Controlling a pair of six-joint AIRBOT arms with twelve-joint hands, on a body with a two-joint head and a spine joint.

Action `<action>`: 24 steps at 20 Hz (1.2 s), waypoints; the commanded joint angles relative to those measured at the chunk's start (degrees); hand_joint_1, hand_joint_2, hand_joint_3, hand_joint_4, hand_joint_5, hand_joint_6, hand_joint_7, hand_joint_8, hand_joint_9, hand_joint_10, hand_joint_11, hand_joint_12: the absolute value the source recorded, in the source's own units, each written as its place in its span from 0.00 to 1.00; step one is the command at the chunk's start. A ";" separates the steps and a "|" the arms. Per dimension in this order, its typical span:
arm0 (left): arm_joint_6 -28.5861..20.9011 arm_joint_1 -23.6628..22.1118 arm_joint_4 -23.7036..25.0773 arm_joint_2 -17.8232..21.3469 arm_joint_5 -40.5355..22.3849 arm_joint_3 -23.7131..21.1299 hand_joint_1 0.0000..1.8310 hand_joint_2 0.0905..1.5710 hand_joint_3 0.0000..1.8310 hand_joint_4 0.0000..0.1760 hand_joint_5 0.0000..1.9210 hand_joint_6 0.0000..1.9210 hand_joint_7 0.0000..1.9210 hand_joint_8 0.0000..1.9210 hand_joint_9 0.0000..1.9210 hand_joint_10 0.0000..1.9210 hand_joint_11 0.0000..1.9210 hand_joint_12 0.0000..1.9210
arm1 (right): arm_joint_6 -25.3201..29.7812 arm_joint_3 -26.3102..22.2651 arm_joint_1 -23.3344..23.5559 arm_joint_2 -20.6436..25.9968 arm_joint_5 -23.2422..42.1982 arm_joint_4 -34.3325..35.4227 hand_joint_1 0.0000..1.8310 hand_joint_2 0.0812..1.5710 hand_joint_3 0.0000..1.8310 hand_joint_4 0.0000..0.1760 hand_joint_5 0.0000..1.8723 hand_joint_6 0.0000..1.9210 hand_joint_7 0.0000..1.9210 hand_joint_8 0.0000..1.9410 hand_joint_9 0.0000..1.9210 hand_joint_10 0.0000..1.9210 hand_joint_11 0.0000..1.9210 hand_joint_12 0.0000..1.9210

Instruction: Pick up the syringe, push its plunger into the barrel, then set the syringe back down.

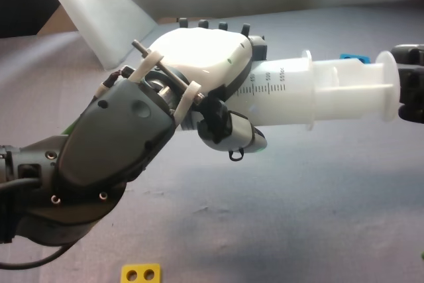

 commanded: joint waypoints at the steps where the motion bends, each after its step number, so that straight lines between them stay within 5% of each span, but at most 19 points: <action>1: -0.73 -1.12 4.47 -0.14 -3.18 0.03 0.73 0.79 0.00 0.00 0.29 0.74 0.40 0.73 0.36 0.82 0.24 0.82 | -0.75 -0.10 1.28 -0.90 -0.56 -0.22 0.00 0.87 0.00 0.00 0.10 0.00 0.09 0.00 0.07 0.00 0.00 0.19; 24: -0.45 -1.76 3.95 -0.13 -2.92 0.04 0.73 0.79 0.00 0.00 0.30 0.74 0.40 0.74 0.35 0.82 0.23 0.83 | -6.48 2.06 4.60 -14.54 1.61 -0.23 0.00 0.87 0.00 0.00 0.11 0.00 0.09 0.00 0.07 0.00 0.00 0.22</action>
